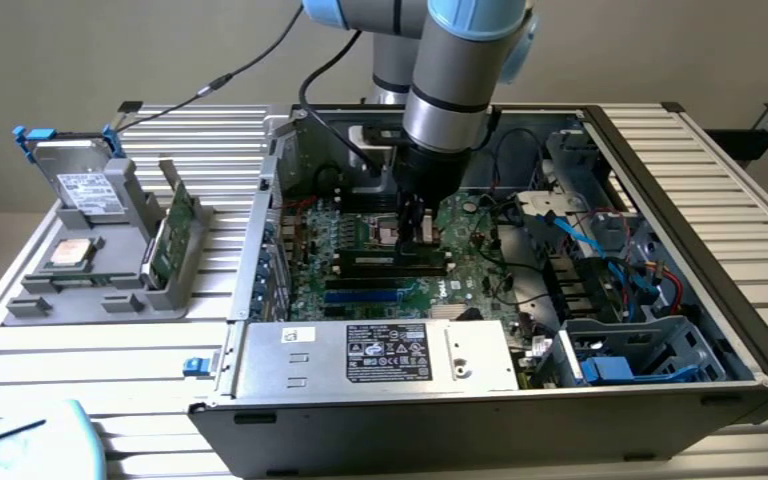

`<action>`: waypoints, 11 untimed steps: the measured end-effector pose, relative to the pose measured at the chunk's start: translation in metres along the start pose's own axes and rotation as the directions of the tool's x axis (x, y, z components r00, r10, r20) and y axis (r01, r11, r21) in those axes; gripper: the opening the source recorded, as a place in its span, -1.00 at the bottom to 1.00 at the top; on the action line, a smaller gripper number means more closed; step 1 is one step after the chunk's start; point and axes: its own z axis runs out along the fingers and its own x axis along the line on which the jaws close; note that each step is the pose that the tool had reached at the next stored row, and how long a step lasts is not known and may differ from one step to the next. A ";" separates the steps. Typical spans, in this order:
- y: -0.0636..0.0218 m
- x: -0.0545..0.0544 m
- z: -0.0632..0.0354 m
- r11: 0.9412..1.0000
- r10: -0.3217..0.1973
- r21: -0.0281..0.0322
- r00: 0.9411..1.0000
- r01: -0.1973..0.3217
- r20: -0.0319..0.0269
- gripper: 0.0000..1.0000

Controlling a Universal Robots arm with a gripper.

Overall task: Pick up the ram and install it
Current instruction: 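Insert the ram into the slot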

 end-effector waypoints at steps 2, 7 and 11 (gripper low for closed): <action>0.0003 0.000 -0.0022 1.000 0.000 -0.002 1.000 0.000 0.000 -0.72; 0.0003 0.000 -0.0054 1.000 0.000 -0.003 1.000 0.000 0.000 -0.72; -0.0013 0.001 -0.0057 1.000 -0.001 -0.003 1.000 0.001 0.000 -0.72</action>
